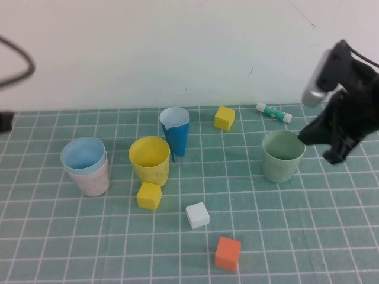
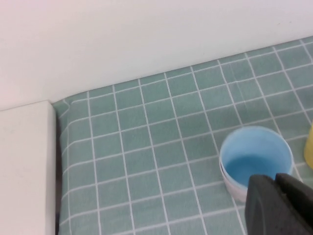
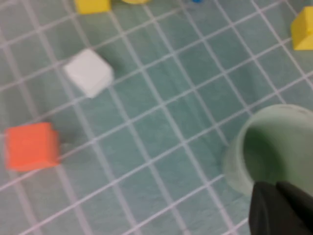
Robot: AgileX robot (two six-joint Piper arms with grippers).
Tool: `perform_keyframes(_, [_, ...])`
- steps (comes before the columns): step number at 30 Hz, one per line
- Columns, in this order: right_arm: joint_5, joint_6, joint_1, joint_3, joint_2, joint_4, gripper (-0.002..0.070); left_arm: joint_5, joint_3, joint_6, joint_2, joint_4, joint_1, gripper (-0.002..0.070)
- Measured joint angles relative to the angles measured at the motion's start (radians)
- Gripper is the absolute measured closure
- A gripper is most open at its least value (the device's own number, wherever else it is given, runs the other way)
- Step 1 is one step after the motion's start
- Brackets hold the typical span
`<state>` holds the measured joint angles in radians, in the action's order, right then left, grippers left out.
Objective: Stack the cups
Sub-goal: Pick up the green cup, then place the green cup on the yellow cup
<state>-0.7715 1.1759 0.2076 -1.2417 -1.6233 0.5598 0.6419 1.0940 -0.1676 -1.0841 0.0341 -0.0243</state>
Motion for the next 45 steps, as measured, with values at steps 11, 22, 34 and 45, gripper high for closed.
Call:
perform_keyframes(11, [-0.136,-0.213,0.004,-0.375,-0.349,-0.174,0.0288,-0.119,-0.415,0.0,0.368,0.002,0.0,0.0673])
perform_keyframes(22, [-0.14,-0.295,0.004,-0.473,-0.513,-0.313,0.0251,-0.42,-0.729,-0.011,0.517,0.0,0.0,0.0673])
perform_keyframes(34, [-0.194,-0.292,0.004,-0.59,-0.543,-0.288,0.0658,-0.577,-0.796,-0.015,0.521,0.0,0.0,0.0673])
perform_keyframes(45, [-0.287,-0.201,0.183,-0.976,-0.512,-0.063,0.0659,-0.602,-0.798,-0.005,0.549,0.03,0.0,0.0673])
